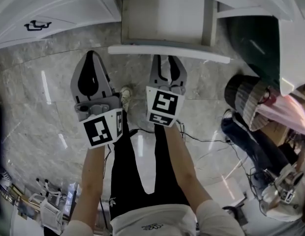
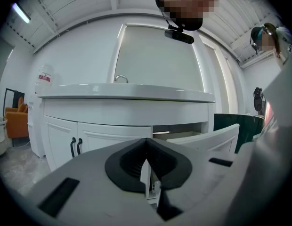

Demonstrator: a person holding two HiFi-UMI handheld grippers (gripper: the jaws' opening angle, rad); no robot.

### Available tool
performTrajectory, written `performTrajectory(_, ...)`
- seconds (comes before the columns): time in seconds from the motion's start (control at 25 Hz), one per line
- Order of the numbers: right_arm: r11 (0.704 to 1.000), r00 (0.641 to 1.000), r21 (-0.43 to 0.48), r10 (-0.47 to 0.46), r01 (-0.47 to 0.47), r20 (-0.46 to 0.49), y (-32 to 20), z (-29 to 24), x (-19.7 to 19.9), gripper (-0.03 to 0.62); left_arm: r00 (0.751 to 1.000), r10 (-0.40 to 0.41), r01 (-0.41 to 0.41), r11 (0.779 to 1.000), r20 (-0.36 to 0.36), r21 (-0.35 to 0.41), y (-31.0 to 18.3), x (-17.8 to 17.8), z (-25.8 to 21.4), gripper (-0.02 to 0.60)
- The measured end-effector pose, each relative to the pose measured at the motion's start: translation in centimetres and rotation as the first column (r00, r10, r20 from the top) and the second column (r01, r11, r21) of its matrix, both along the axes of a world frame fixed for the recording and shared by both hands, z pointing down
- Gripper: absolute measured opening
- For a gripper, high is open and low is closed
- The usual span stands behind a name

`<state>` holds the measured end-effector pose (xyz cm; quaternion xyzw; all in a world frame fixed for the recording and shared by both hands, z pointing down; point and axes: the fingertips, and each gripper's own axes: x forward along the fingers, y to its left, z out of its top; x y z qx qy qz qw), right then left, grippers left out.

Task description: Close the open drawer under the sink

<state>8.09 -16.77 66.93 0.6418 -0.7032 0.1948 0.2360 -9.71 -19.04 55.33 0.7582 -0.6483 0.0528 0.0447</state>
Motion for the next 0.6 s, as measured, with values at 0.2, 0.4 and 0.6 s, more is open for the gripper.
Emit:
performTrajectory(0.2, 1.000, 1.000, 0.001, 0.024, -0.024, -0.001, -0.5, -0.3, 0.0, 0.143, 1.000, -0.010, 0.010, 1.000, -0.001, 0.003, -0.4, -0.4, 0.1, 0.021)
performTrajectory(0.4, 0.999, 0.999, 0.020, 0.039, -0.039, -0.001, -1.9, -0.8, -0.2, 0.143, 1.000, -0.023, 0.023, 1.000, -0.003, 0.001, -0.9, -1.3, 0.5, 0.021)
performTrajectory(0.6, 1.000, 1.000, 0.020, 0.024, -0.024, -0.017, -6.1, -1.0, 0.3, 0.143, 0.999, -0.049, 0.049, 0.999, -0.016, -0.001, -1.6, -1.6, 0.4, 0.021)
